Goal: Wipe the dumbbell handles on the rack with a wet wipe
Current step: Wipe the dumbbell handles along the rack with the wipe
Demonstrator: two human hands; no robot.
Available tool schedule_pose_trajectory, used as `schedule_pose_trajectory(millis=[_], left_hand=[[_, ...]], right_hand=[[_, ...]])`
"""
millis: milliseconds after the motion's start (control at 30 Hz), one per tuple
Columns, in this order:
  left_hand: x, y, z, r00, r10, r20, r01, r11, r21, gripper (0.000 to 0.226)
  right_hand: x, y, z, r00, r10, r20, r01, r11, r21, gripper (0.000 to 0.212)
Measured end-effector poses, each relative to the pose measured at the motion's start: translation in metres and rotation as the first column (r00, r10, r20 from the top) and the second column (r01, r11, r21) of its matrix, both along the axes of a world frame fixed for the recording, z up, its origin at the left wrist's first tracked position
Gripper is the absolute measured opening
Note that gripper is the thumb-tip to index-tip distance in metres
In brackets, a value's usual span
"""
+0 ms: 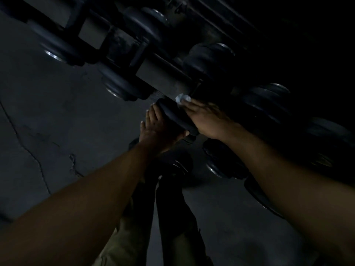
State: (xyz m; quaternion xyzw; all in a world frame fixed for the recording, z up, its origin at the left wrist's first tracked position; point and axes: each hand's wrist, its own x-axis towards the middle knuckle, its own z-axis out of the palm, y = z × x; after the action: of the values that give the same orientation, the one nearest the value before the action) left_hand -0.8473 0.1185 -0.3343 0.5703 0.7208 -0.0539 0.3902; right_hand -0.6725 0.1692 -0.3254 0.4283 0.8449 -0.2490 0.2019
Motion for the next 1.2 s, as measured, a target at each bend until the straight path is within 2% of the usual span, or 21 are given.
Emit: schedule_pose_trajectory(millis=[133,200,333,400,467,567,733,800,867,900,1000,1033,1100,1200], left_hand=[[-0.001,0.002,-0.001,1.0,0.003,-0.012,-0.004,1.0,-0.02,0.146],[-0.001,0.004,-0.001,1.0,-0.01,-0.021,0.009,0.998,-0.057,0.145],[0.0,0.006,0.001,0.998,-0.031,-0.046,0.028,0.997,-0.066,0.144],[0.0,0.006,0.001,0.997,-0.055,-0.054,0.051,0.996,-0.073,0.144],[-0.001,0.006,0.001,0.997,-0.053,-0.058,0.048,0.996,-0.079,0.145],[-0.001,0.007,0.001,0.999,-0.035,-0.041,0.031,0.995,-0.091,0.146],[-0.002,0.005,0.0,0.999,-0.021,-0.03,0.019,0.997,-0.08,0.146],[-0.003,0.005,0.0,0.999,-0.027,-0.034,0.024,0.997,-0.076,0.145],[-0.003,0.005,0.002,0.999,-0.041,-0.023,0.038,0.994,-0.098,0.144],[-0.003,0.006,0.003,0.999,-0.046,-0.019,0.044,0.993,-0.107,0.144],[-0.004,0.006,0.004,0.999,-0.042,-0.018,0.04,0.994,-0.101,0.144],[-0.004,0.006,0.004,0.999,-0.037,-0.013,0.035,0.995,-0.091,0.144],[-0.004,0.005,0.002,0.999,-0.04,-0.013,0.039,0.997,-0.068,0.144],[-0.005,0.005,0.003,0.999,-0.049,-0.015,0.048,0.998,-0.052,0.143]], right_hand=[[-0.002,0.01,0.004,0.978,-0.166,0.126,0.148,0.979,0.141,0.062],[-0.002,0.01,0.003,0.97,-0.196,0.146,0.17,0.97,0.174,0.062],[-0.003,0.007,0.011,0.999,-0.004,0.052,-0.002,0.995,0.099,0.064],[-0.001,0.009,0.013,0.998,0.018,0.057,-0.025,0.993,0.112,0.068],[0.001,0.013,0.01,0.991,-0.076,0.113,0.059,0.988,0.145,0.064],[-0.001,0.015,0.004,0.957,-0.266,0.12,0.245,0.956,0.162,0.071],[-0.008,0.0,0.002,0.902,-0.424,-0.087,0.429,0.902,0.049,0.08],[-0.013,-0.003,0.003,0.816,-0.532,-0.228,0.538,0.842,-0.039,0.079],[-0.02,-0.006,-0.001,0.62,-0.706,-0.341,0.685,0.699,-0.202,0.075],[-0.023,-0.008,-0.003,0.521,-0.78,-0.346,0.74,0.615,-0.271,0.067],[-0.036,-0.005,-0.007,0.287,-0.931,-0.224,0.823,0.359,-0.439,0.039],[-0.038,-0.004,-0.007,0.265,-0.945,-0.195,0.823,0.326,-0.465,0.039],[-0.04,0.002,-0.006,0.286,-0.944,-0.162,0.833,0.329,-0.445,0.049],[-0.04,0.012,-0.01,0.166,-0.977,-0.133,0.862,0.21,-0.461,0.034]])
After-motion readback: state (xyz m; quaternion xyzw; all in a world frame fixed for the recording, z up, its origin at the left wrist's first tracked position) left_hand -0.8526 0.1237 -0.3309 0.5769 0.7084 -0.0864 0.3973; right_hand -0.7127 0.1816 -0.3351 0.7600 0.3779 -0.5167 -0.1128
